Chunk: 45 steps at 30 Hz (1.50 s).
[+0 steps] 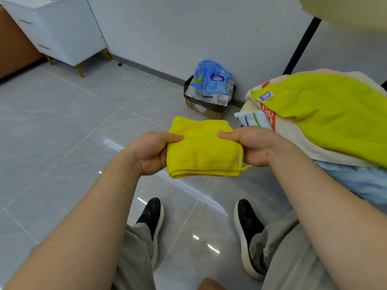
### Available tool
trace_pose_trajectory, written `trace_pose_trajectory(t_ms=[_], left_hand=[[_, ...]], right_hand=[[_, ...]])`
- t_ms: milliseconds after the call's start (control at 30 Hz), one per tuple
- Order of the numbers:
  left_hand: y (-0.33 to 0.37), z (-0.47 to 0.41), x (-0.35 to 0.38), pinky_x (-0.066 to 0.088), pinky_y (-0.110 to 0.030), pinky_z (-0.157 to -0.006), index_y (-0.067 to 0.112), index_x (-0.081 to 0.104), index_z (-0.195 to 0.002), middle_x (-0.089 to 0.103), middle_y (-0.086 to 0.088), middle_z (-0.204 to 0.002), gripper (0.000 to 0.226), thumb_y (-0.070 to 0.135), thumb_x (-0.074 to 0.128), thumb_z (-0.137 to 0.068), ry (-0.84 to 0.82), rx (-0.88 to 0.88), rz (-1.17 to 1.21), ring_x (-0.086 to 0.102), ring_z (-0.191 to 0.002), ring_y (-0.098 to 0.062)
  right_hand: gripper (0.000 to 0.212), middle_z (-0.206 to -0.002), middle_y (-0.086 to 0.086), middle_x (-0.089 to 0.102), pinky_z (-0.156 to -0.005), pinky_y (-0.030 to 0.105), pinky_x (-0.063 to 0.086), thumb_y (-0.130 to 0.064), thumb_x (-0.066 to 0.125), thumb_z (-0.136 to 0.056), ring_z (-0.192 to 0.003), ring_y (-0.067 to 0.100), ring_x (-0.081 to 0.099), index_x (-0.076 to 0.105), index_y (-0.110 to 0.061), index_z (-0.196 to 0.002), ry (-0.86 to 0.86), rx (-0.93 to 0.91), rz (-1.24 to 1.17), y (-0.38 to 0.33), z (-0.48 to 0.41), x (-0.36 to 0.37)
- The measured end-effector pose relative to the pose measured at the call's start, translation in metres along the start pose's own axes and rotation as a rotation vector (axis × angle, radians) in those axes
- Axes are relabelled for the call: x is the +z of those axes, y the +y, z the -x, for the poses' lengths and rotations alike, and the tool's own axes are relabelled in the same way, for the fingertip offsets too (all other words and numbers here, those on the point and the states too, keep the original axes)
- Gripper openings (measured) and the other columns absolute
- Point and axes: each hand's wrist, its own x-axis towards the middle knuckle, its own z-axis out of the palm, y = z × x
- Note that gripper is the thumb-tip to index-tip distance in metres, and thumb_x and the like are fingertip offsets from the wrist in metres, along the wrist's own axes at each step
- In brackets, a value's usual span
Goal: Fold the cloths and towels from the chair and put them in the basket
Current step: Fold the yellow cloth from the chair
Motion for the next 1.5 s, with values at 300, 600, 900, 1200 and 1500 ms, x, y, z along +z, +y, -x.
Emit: trace_pose_trajectory(t_ms=[300, 600, 900, 1200, 1500], left_hand=[[0.003, 0.004, -0.004, 0.052, -0.048, -0.094, 0.004, 0.053, -0.137, 0.066, -0.016, -0.127, 0.04, 0.012, 0.051, -0.098, -0.054, 0.076, -0.035, 0.065, -0.115, -0.033], [0.012, 0.024, -0.005, 0.057, -0.042, -0.09, 0.014, 0.076, -0.11, 0.067, -0.014, -0.126, 0.036, 0.016, 0.076, -0.074, -0.306, 0.463, -0.048, 0.065, -0.116, -0.032], [0.014, 0.027, -0.003, 0.059, -0.037, -0.078, 0.013, 0.079, -0.074, 0.066, -0.018, -0.127, 0.029, -0.003, 0.055, -0.077, -0.308, 0.438, -0.061, 0.065, -0.114, -0.036], [0.011, 0.01, -0.004, 0.061, -0.039, -0.074, 0.005, 0.073, -0.081, 0.068, -0.019, -0.099, 0.043, -0.002, 0.031, -0.086, -0.096, 0.307, -0.036, 0.066, -0.086, -0.031], [0.01, 0.008, -0.004, 0.058, -0.05, -0.088, -0.001, 0.061, -0.121, 0.066, -0.023, -0.123, 0.04, 0.026, 0.044, -0.097, -0.039, 0.239, 0.082, 0.067, -0.106, -0.038]], right_hand=[[0.024, -0.104, 0.012, 0.076, -0.071, 0.038, 0.063, -0.006, 0.055, -0.096, -0.086, 0.025, 0.076, 0.065, -0.005, -0.118, -0.082, -0.079, 0.024, -0.004, 0.008, 0.001], [0.028, -0.101, 0.01, 0.076, -0.075, 0.034, 0.061, 0.0, 0.064, -0.076, -0.093, 0.024, 0.074, 0.081, -0.015, -0.093, -0.235, -0.533, 0.063, -0.01, 0.039, -0.01], [0.048, -0.094, -0.002, 0.078, -0.072, 0.024, 0.06, 0.01, 0.047, -0.093, -0.089, 0.013, 0.074, 0.082, -0.018, -0.076, -0.187, -0.472, 0.148, -0.014, 0.038, -0.011], [0.026, -0.107, 0.004, 0.074, -0.068, 0.035, 0.06, -0.007, 0.052, -0.1, -0.086, 0.022, 0.071, 0.073, -0.02, -0.093, -0.065, -0.385, 0.215, -0.007, 0.023, -0.009], [0.026, -0.124, 0.019, 0.067, -0.094, 0.06, 0.049, -0.007, 0.048, -0.1, -0.104, 0.037, 0.065, 0.07, -0.022, -0.099, -0.047, -0.398, 0.118, -0.007, 0.019, -0.005]])
